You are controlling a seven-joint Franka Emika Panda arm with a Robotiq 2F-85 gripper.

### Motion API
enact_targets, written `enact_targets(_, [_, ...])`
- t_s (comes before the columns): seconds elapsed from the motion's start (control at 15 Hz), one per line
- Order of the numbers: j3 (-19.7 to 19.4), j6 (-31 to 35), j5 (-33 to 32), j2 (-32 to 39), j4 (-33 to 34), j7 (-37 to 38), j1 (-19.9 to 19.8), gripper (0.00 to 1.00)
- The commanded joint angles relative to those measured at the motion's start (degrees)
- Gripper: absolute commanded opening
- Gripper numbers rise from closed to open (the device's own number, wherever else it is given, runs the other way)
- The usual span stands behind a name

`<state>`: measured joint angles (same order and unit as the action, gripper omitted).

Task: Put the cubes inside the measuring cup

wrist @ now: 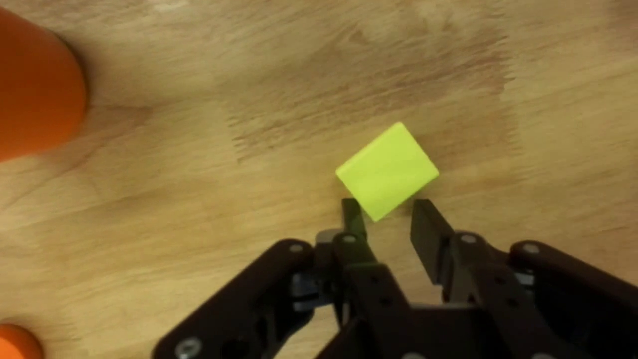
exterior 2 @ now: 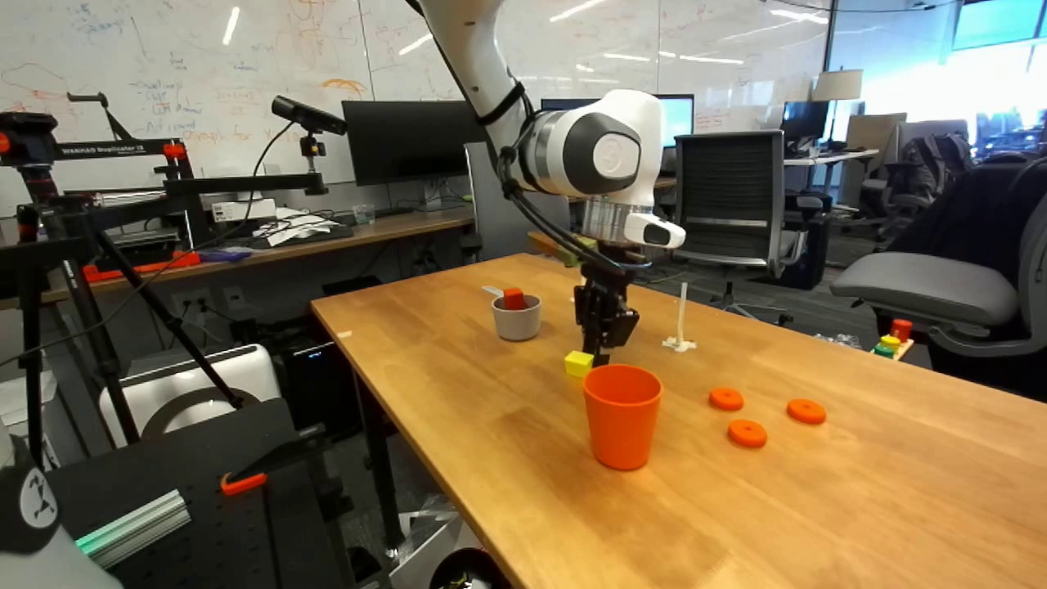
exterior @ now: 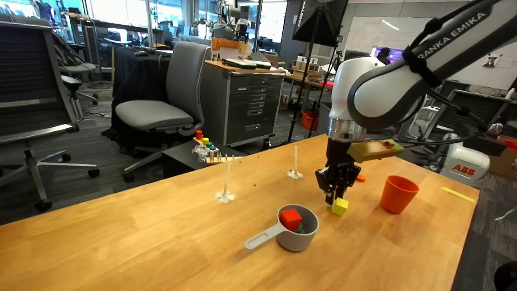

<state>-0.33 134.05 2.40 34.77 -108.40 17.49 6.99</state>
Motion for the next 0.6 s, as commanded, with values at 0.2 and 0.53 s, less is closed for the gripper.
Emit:
enact_targets(0.2, [2.6,-1.5,3.7,-3.0,0.5,-1.9,-0.5,0.3])
enact_targets(0.53, [3.2,-1.9,4.4,-3.3,0.1,-1.3,-0.4,0.5])
